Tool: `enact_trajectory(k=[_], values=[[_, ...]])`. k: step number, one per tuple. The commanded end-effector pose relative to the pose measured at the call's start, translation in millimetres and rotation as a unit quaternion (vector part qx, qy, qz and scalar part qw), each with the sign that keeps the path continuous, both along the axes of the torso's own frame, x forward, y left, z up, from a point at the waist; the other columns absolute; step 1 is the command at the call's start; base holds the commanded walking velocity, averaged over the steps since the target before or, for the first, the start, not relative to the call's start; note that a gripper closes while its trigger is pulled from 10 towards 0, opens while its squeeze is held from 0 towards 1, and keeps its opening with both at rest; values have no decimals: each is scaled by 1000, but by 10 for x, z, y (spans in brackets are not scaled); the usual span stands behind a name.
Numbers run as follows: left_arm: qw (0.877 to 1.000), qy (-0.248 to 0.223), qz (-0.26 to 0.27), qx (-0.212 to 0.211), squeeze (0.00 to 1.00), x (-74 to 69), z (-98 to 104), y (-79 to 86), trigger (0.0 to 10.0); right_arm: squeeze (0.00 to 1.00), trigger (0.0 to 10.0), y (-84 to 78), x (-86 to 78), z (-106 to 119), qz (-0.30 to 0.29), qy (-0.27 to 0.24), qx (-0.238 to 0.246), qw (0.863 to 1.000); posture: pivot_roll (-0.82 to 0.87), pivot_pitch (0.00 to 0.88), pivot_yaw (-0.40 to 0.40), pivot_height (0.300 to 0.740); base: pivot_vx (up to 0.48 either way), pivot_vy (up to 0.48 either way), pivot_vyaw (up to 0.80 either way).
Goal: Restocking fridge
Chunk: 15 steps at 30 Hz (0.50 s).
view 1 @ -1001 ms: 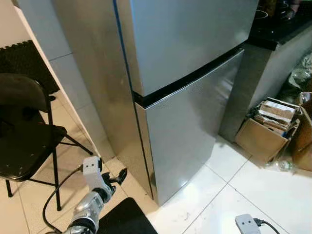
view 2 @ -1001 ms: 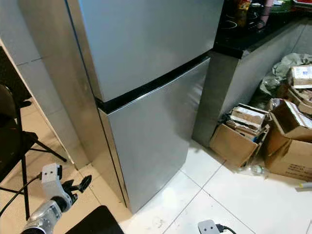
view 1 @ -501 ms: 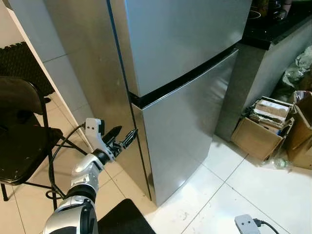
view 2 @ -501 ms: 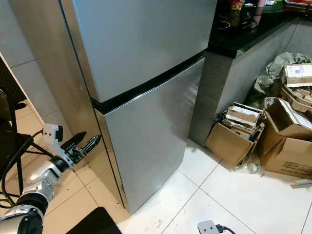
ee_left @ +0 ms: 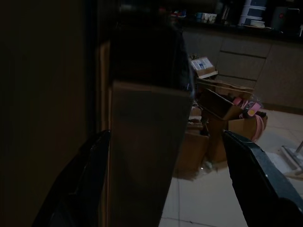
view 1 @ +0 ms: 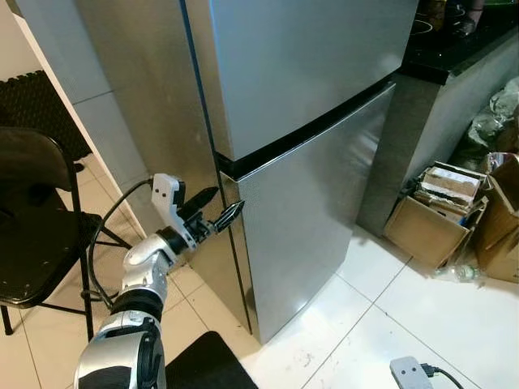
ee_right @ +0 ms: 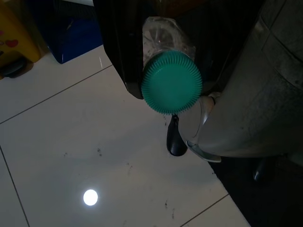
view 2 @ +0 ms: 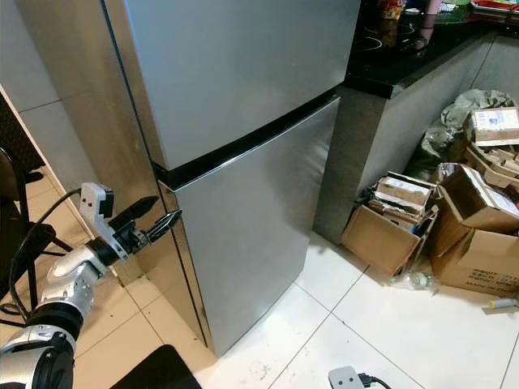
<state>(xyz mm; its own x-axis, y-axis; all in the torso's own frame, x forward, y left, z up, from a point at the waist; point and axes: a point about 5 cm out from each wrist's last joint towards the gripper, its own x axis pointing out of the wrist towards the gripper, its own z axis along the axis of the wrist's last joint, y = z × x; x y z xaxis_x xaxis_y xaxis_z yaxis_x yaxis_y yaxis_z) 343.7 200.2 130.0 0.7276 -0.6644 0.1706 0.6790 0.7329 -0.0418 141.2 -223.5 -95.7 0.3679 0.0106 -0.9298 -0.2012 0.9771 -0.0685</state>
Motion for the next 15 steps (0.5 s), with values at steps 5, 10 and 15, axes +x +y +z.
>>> enact_trajectory(k=[5, 10, 15], values=[[1000, -13, -26, 8, 0, 29, 56, -137, 10000, 0, 10000, 4, 2, -1, 0, 1, -2, 1000, -55, 0, 14, 740, 0, 0, 0], [1000, -9, -27, 8, 0, 43, 36, -196, 10000, 0, 10000, 7, -3, -3, -3, 1, -1, 1000, -58, 0, 18, 740, 0, 0, 0], [1000, 0, -31, 5, 0, 51, 14, -241, 10000, 0, 10000, 6, -12, -7, -4, 2, -2, 1000, -59, 0, 19, 740, 0, 0, 0]])
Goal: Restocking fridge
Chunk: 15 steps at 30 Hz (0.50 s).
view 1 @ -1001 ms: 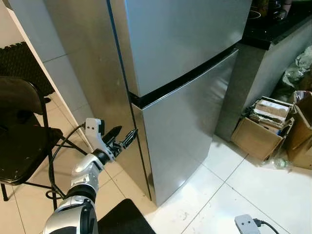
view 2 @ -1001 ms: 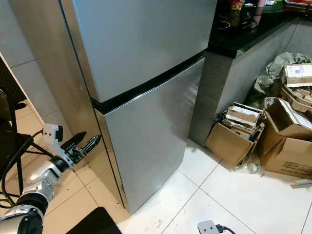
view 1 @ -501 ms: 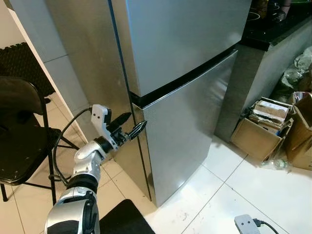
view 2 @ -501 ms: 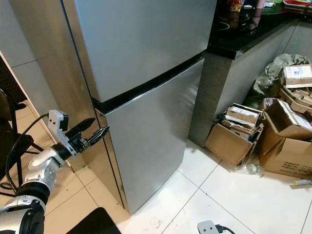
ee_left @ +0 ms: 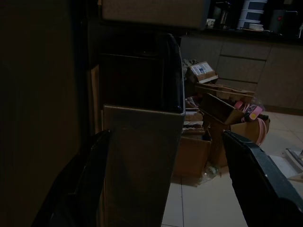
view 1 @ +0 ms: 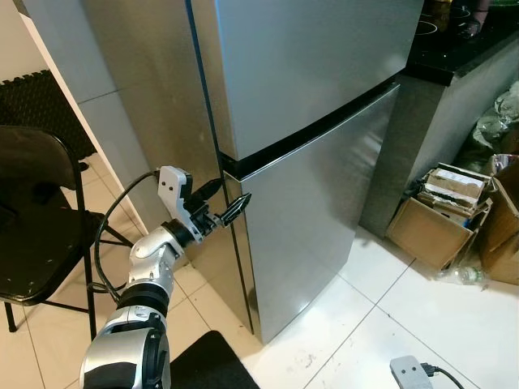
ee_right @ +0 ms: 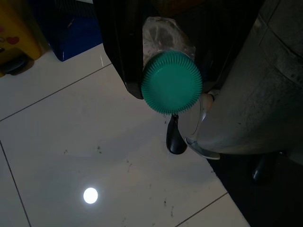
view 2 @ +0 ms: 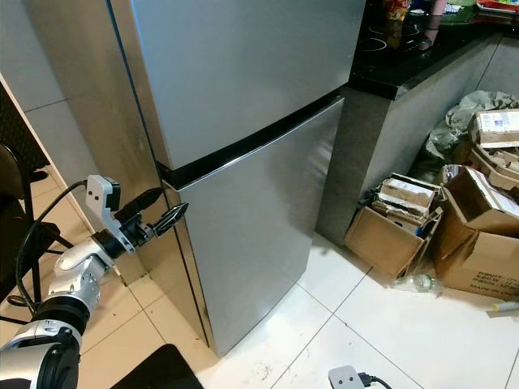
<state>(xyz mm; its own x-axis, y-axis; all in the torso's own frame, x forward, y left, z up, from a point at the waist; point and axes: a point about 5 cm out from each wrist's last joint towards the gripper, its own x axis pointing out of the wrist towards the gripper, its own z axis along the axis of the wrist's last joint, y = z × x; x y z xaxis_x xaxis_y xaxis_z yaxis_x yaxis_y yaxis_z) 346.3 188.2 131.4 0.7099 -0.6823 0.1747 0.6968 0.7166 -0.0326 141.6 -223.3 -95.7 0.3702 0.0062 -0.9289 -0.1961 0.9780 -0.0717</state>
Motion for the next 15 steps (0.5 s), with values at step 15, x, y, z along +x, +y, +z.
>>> enact_trajectory(k=[15], values=[[998, 18, 47, 24, 0, 124, 15, -104, 10000, 0, 10000, -5, -38, -14, -6, 5, -4, 1000, -63, 0, 21, 740, 0, 0, 0]])
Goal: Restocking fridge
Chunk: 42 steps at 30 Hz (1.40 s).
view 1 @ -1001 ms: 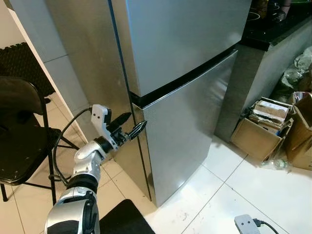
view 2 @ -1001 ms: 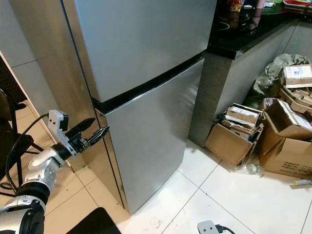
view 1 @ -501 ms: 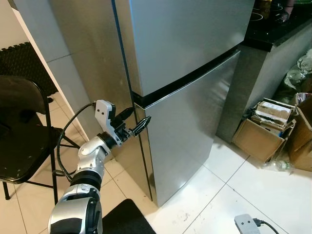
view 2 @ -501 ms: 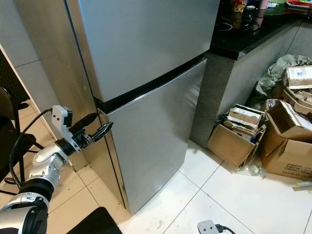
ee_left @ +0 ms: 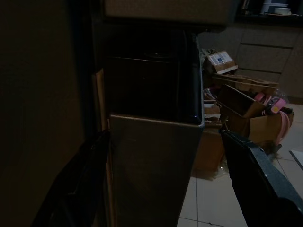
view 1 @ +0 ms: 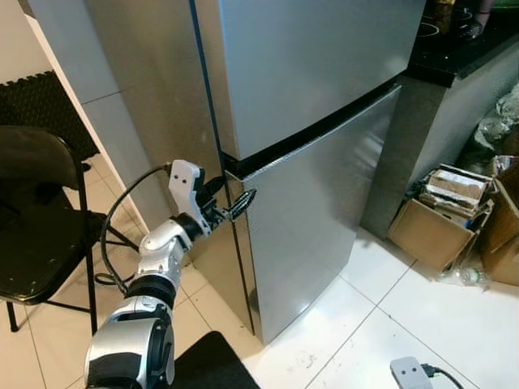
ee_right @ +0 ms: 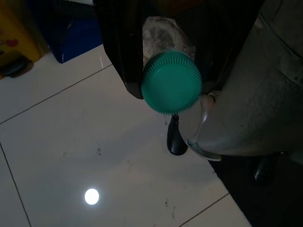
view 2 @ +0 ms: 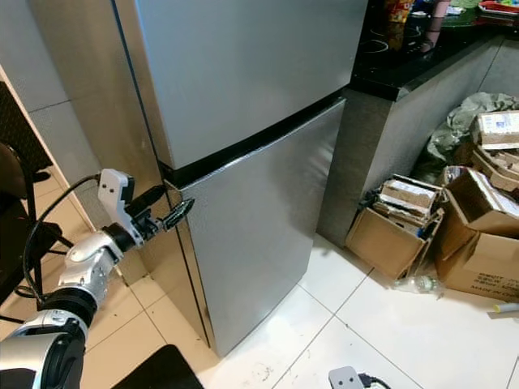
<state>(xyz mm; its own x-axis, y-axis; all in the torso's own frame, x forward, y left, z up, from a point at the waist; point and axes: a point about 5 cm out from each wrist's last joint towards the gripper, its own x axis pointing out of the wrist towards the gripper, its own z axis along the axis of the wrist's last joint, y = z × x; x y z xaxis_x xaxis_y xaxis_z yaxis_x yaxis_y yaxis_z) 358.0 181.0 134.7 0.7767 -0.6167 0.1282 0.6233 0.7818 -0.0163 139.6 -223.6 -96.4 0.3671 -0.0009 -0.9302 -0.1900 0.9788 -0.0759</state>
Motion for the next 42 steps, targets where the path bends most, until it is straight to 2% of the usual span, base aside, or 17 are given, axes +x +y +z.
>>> enact_trajectory(k=[1, 7, 12, 15, 16, 17, 31, 39, 41, 42], values=[[1000, 6, -1, 2, 0, 7, -18, -32, 10000, 0, 10000, -2, -18, -6, -2, 3, -2, 1000, -63, 0, 21, 740, 0, 0, 0], [1000, 7, 0, -7, 0, 14, -17, -34, 10000, 0, 10000, -9, -22, -7, -3, 3, -3, 1000, -65, 0, 18, 740, 0, 0, 0], [995, -1, -93, -23, 0, -38, -10, -247, 10000, 0, 10000, -17, -22, -5, -3, 4, -4, 1000, -65, 0, 16, 740, 0, 0, 0], [986, 0, -166, -23, 0, -117, -49, -423, 10000, 0, 10000, -22, -20, -3, -4, 3, -5, 1000, -66, 0, 18, 740, 0, 0, 0], [986, 0, -166, -23, 0, -117, -49, -423, 10000, 0, 10000, -22, -20, -3, -4, 3, -5, 1000, -66, 0, 18, 740, 0, 0, 0], [981, 1, -192, -24, 0, -153, -69, -495, 10000, 0, 10000, -23, -18, -2, -5, 3, -4, 1000, -64, 0, 18, 740, 0, 0, 0], [964, 2, -260, -44, 0, -296, -129, -735, 10000, 0, 10000, -19, -15, -2, -4, 3, -4, 1000, -62, 0, 15, 740, 0, 0, 0], [957, 22, -283, -58, 0, -354, -158, -682, 10000, 0, 10000, -15, -15, -3, -3, 3, -3, 1000, -60, 0, 15, 740, 0, 0, 0], [943, 53, -319, -73, 0, -461, -253, -667, 10000, 0, 10000, -7, -15, -5, -1, 4, -3, 1000, -58, 0, 15, 740, 0, 0, 0], [943, 53, -319, -73, 0, -461, -253, -667, 10000, 0, 10000, -7, -15, -5, -1, 4, -3, 1000, -58, 0, 15, 740, 0, 0, 0]])
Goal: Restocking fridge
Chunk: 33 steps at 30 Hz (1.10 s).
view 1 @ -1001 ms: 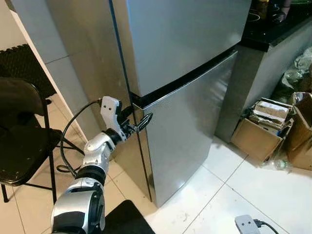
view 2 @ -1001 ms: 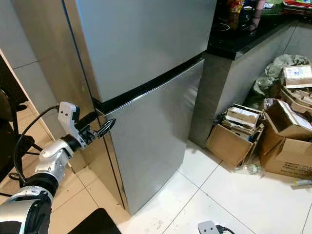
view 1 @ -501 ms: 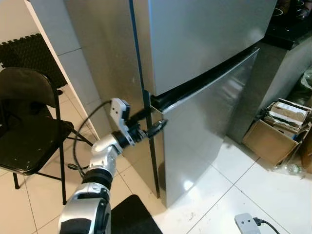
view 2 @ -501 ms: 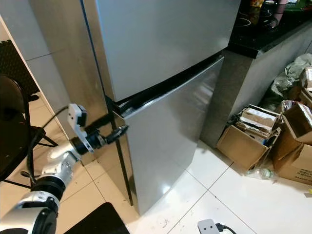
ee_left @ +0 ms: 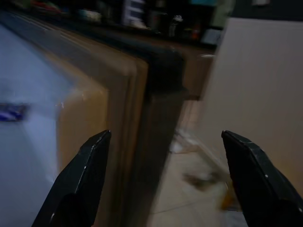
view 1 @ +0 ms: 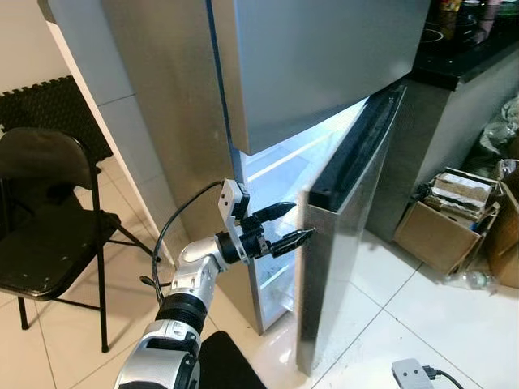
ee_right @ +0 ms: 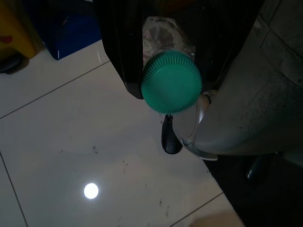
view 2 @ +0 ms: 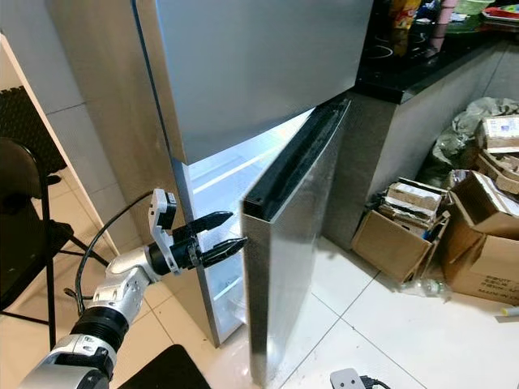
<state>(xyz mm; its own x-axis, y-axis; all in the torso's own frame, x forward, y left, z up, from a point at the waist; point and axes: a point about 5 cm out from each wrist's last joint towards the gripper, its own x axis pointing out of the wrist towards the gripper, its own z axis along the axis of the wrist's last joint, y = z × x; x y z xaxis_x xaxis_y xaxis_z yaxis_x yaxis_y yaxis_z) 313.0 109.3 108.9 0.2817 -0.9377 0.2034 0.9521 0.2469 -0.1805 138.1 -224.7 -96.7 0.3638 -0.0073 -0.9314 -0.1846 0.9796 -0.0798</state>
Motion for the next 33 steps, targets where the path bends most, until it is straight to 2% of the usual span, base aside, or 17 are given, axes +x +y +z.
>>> enact_trajectory(k=[1, 2, 5, 6, 8, 9, 12, 16, 20, 21, 23, 24, 27, 29, 30, 32, 33], values=[[999, 23, -42, 14, 0, -108, -88, 48, 10000, 0, 10000, 7, 0, -2, 2, 2, 0, 1000, -58, 0, 15, 740, 0, 0, 0], [997, 43, -60, 29, 0, -200, -207, 66, 10000, 0, 10000, 10, 2, -2, 3, 2, 0, 1000, -58, 0, 15, 740, 0, 0, 0], [996, 58, -54, 43, 0, -241, -308, 99, 10000, 0, 10000, 11, 4, -1, 3, 2, 1, 1000, -57, 0, 14, 740, 0, 0, 0], [994, 90, 9, 66, 0, -234, -475, 218, 10000, 0, 10000, 10, 8, 1, 4, 1, 1, 1000, -55, 0, 11, 740, 0, 0, 0], [990, 108, 45, 72, 0, -226, -543, 305, 10000, 0, 10000, 10, 9, 1, 6, 0, 1, 1000, -55, 0, 11, 740, 0, 0, 0], [982, 133, 110, 80, 0, -225, -638, 466, 10000, 0, 10000, 10, 9, 2, 9, 1, 0, 1000, -52, 0, 8, 740, 0, 0, 0], [957, 182, 211, 83, 0, -272, -788, 729, 10000, 0, 10000, 17, 8, 0, 16, 2, 1, 1000, -51, 0, 8, 740, 0, 0, 0], [941, 210, 252, 89, 0, -323, -877, 824, 10000, 0, 10000, 20, 7, 0, 19, 3, 1, 1000, -50, 0, 9, 740, 0, 0, 0], [886, 288, 335, 137, 0, -569, -1206, 963, 10000, 0, 10000, 18, 7, 0, 26, 5, -2, 1000, -53, 0, 10, 740, 0, 0, 0], [886, 288, 335, 137, 0, -569, -1206, 963, 10000, 0, 10000, 18, 7, 0, 26, 5, -2, 1000, -53, 0, 10, 740, 0, 0, 0], [857, 319, 375, 156, 0, -700, -1347, 1016, 10000, 0, 10000, 24, 2, -2, 33, 7, -1, 999, -50, 0, 8, 740, 0, 0, 0], [857, 319, 375, 156, 0, -700, -1347, 1016, 10000, 0, 10000, 24, 2, -2, 33, 7, -1, 999, -50, 0, 8, 740, 0, 0, 0], [807, 370, 424, 179, 0, -916, -1541, 1085, 10000, 0, 10000, 38, -8, -8, 40, 11, 3, 999, -48, 0, 8, 740, 0, 0, 0], [785, 394, 437, 192, 0, -1034, -1632, 1101, 10000, 0, 10000, 43, -11, -10, 43, 12, 3, 999, -49, 0, 9, 740, 0, 0, 0], [785, 394, 437, 192, 0, -1034, -1632, 1101, 10000, 0, 10000, 43, -11, -10, 43, 12, 3, 999, -49, 0, 9, 740, 0, 0, 0], [766, 417, 448, 197, 0, -1157, -1717, 1092, 10000, 0, 10000, 44, -5, -8, 45, 11, 0, 999, -48, 0, 11, 740, 0, 0, 0], [766, 417, 448, 197, 0, -1157, -1717, 1092, 10000, 0, 10000, 44, -5, -8, 45, 11, 0, 999, -48, 0, 11, 740, 0, 0, 0]])
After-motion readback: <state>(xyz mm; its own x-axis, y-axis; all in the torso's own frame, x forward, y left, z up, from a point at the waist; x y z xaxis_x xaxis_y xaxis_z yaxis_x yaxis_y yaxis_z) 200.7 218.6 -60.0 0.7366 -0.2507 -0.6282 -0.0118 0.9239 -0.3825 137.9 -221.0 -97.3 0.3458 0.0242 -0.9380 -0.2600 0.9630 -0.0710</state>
